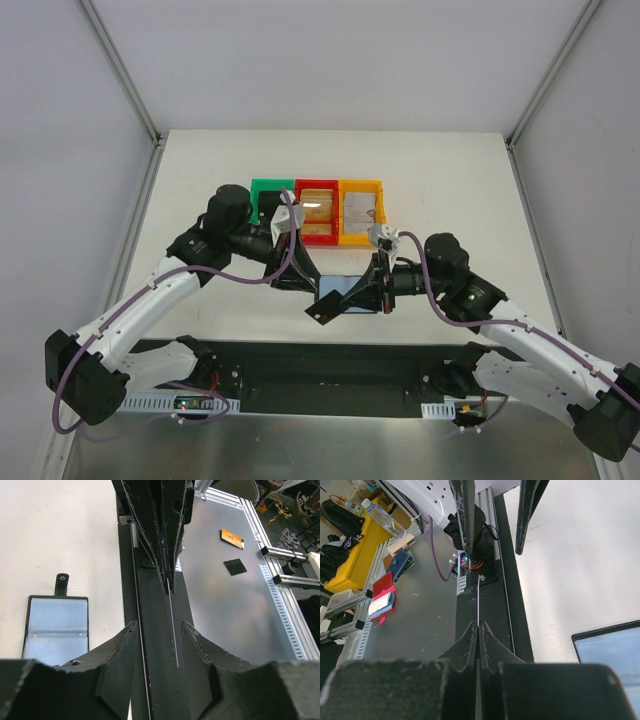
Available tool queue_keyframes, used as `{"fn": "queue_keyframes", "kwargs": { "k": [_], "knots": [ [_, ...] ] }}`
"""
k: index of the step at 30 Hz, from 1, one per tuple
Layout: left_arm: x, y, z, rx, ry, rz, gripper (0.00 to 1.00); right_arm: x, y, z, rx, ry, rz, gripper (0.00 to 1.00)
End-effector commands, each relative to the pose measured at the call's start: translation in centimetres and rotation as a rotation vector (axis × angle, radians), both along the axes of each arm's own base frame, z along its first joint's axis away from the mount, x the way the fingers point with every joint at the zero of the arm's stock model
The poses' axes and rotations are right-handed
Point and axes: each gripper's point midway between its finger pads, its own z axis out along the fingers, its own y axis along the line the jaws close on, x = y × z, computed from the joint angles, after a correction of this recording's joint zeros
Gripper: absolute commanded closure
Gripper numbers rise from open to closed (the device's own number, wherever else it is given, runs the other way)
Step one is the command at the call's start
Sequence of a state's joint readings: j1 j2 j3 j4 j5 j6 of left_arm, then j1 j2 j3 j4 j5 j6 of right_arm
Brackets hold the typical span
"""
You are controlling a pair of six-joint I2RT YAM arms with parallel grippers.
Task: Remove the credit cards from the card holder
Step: Place the credit card in the storage box.
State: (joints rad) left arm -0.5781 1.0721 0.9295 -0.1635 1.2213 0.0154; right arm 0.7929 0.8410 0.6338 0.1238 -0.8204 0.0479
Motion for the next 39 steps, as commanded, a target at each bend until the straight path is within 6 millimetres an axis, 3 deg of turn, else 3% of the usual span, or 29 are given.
{"fn": "queue_keyframes", "kwargs": {
  "k": [1, 12, 21, 39],
  "knots": [
    [-0.1, -0.1, 1.0, -0.031, -0.021, -0.034, 0.64, -0.3, 0.3, 2.3, 0.050, -0.067, 0.040, 1.00],
    [-1.8, -0.4, -0.6, -0.004, 0.050, -0.104, 0.75, 0.2, 0.6, 2.6, 0.048, -0.074, 0.029, 1.00],
    [-2.1, -0.4, -1.8, 0.027, 0.071, -0.096, 0.72, 0.5, 0.7, 2.9, 0.052, -0.080, 0.018, 1.00],
    [-2.3, -0.5, -2.1, 0.037, 0.075, -0.107, 0.85, 0.6, 0.9, 2.9, 0.050, -0.078, 0.015, 1.00]
  ]
}}
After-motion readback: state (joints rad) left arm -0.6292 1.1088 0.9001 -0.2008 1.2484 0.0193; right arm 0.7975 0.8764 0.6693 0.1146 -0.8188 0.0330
